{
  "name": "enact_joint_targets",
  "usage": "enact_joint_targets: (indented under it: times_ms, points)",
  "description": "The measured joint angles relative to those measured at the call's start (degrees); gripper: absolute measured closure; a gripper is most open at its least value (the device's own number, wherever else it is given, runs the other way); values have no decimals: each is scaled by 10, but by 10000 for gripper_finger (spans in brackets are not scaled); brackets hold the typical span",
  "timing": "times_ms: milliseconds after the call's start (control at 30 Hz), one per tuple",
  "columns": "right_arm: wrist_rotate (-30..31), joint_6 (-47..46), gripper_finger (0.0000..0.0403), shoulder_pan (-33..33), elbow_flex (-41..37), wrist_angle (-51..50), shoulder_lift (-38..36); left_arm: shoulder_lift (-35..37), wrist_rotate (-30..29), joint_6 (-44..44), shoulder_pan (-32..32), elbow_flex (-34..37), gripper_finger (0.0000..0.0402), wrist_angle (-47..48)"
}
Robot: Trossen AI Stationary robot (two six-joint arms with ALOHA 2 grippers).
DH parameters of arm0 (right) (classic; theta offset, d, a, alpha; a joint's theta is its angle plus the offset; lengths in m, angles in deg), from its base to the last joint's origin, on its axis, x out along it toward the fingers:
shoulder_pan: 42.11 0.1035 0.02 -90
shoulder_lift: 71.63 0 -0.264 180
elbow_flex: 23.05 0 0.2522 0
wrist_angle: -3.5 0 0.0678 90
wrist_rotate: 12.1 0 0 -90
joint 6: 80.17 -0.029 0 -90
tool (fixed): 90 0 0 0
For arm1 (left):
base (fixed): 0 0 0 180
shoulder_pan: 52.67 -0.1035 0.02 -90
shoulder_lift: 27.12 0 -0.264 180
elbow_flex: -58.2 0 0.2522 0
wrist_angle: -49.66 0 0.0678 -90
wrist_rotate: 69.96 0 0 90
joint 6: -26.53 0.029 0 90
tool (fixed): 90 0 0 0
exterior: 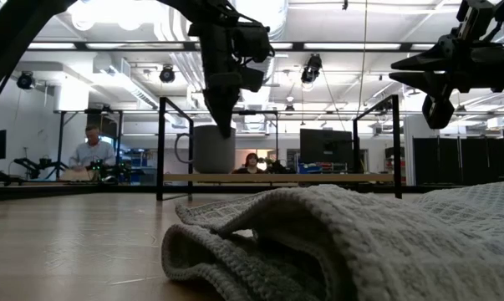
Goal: Stack small to large cups/mugs on shelf
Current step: Put the blue mug on the shelf
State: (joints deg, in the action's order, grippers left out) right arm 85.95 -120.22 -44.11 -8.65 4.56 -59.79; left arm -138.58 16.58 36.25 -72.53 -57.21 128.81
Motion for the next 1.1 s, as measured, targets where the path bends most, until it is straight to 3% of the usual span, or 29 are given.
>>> enact_joint_targets:
  times_ms: [767, 1100]
  points:
    - [0, 0, 344, 0, 0, 0, 0, 1, 2, 13, 0, -1, 344, -14]
    - [0, 0, 344, 0, 0, 0, 0, 9, -1, 11, 0, -28, 344, 27]
